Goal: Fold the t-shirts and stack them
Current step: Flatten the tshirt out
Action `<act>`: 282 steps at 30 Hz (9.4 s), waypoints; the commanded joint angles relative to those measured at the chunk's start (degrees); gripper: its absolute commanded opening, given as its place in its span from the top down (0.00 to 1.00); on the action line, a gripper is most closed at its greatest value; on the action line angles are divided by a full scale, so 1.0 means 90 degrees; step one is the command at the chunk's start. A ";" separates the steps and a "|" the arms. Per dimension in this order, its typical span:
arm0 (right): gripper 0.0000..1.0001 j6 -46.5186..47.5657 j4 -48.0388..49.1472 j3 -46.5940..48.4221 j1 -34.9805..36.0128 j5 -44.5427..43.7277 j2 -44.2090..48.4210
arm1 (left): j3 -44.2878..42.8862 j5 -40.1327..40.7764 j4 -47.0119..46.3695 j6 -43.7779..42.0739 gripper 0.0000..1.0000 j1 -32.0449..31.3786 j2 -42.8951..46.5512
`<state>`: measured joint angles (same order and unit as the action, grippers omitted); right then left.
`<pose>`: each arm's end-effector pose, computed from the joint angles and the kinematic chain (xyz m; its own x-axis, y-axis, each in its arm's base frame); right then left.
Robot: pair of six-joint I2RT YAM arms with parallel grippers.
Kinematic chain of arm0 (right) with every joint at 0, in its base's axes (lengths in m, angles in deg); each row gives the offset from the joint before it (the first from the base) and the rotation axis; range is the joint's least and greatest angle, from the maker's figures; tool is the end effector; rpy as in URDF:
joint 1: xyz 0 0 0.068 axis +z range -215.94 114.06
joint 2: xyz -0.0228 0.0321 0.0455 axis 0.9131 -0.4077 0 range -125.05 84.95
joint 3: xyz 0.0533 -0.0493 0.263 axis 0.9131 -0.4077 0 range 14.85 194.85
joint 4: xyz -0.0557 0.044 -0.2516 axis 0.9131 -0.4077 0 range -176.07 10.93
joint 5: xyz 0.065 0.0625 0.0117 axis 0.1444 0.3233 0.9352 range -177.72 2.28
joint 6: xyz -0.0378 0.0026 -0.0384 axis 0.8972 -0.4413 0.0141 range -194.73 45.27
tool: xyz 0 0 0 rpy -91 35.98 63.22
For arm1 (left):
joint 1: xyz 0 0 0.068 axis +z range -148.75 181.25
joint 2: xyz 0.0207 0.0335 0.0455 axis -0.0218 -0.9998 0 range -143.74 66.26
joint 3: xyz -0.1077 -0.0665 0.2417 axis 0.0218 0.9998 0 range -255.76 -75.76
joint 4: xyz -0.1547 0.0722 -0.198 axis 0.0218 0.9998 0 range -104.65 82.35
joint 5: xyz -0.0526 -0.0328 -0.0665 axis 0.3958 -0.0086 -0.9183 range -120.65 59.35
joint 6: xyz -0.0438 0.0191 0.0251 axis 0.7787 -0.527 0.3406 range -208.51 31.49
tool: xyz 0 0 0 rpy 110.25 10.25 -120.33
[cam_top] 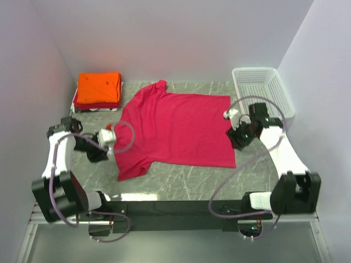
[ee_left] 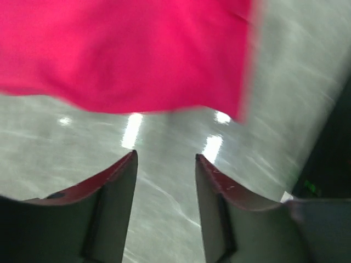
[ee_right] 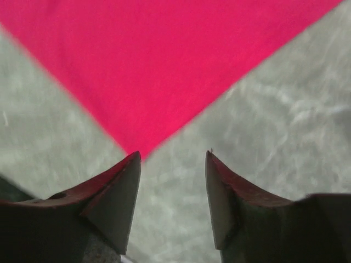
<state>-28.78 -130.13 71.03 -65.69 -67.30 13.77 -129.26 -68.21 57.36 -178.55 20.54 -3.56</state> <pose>0.2304 0.0135 0.2599 -0.5308 -0.6760 -0.5112 -0.7583 0.6482 -0.0698 0.1807 0.0402 0.2478 -0.2446 0.7543 -0.6092 0.9436 0.3298 0.0294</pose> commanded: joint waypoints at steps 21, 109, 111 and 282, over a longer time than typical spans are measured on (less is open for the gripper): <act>0.69 -0.2383 0.0597 0.2343 0.0939 -0.1693 -0.4875 | -0.0962 0.2308 -0.4332 0.5435 0.82 -0.1655 -0.3600; 0.83 -0.3036 0.0459 0.8443 0.0968 -0.3080 -0.8077 | -0.6427 0.2162 -0.4251 0.8149 0.71 -0.2465 -0.7329; 0.83 -0.3045 0.0751 0.8484 0.0958 -0.3294 -0.8117 | -0.6955 0.2239 -0.4299 0.8227 0.71 -0.2465 -0.7671; 0.51 -0.5077 0.1408 0.7487 0.0324 -0.2544 -0.7677 | -0.4866 0.0638 -0.4270 0.6713 0.37 -0.1811 -0.4742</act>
<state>-73.06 -115.77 134.90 -62.01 -90.68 -53.04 -170.63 -62.73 20.16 -119.05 4.28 -45.39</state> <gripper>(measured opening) 0.486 0.625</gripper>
